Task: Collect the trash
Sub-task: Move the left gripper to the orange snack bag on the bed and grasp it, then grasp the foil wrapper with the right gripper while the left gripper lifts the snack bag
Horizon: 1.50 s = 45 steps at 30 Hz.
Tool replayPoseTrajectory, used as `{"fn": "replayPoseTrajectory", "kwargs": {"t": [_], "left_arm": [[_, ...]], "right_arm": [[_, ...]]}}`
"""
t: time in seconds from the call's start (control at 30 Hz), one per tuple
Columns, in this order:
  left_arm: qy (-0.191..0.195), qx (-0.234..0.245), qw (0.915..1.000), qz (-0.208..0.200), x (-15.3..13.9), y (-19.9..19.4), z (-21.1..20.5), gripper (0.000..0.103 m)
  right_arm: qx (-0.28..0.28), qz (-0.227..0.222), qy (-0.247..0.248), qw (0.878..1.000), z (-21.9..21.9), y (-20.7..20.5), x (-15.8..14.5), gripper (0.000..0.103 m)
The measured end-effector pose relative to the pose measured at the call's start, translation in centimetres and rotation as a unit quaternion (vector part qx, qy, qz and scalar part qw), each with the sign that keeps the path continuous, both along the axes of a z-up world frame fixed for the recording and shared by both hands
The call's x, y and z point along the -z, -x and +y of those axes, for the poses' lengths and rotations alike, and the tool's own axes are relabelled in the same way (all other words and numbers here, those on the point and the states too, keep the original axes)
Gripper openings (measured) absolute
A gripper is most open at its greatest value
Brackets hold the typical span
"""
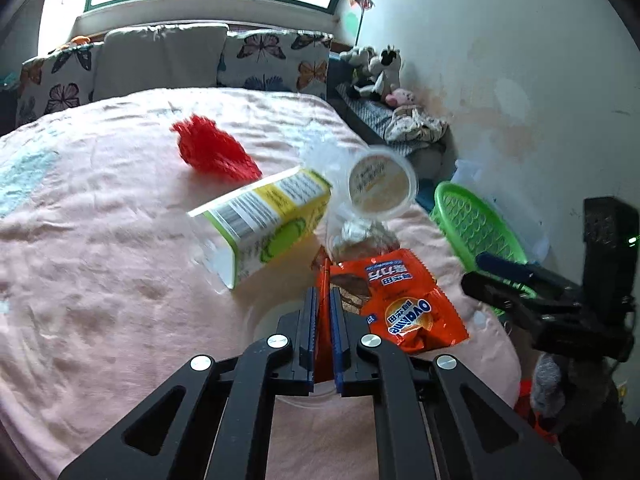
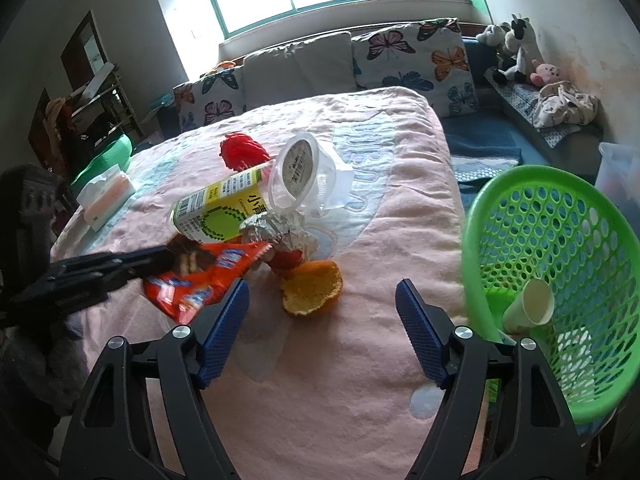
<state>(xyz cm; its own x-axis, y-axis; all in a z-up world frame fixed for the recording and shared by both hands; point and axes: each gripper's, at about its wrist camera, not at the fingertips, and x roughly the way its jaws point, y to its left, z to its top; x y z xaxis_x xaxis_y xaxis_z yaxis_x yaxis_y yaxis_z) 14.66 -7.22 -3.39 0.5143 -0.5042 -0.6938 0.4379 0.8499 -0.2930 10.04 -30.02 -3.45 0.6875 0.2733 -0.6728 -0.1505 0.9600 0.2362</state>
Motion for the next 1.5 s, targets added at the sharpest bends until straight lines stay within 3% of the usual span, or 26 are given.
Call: {"fn": "replayPoseTrajectory", "kwargs": {"t": [0.57, 0.67, 0.9, 1.5], "left_arm": [[0.036, -0.056, 0.9973, -0.031, -3.8, 0.1, 5.6, 0.007], [0.040, -0.059, 0.9970, -0.032, -3.9, 0.0, 5.8, 0.007], [0.042, -0.058, 0.9969, -0.032, -3.9, -0.2, 5.7, 0.007], [0.048, -0.043, 0.9970, -0.042, -5.3, 0.3, 3.9, 0.007]], "right_arm": [[-0.053, 0.012, 0.019, 0.998, 5.4, -5.9, 1.5, 0.064], [-0.055, 0.020, 0.021, 0.998, 5.7, -6.5, 2.1, 0.056], [-0.060, 0.010, 0.011, 0.998, 5.2, -5.2, 1.6, 0.038], [-0.064, -0.046, -0.031, 0.996, 3.8, 0.9, -2.8, 0.035]]}}
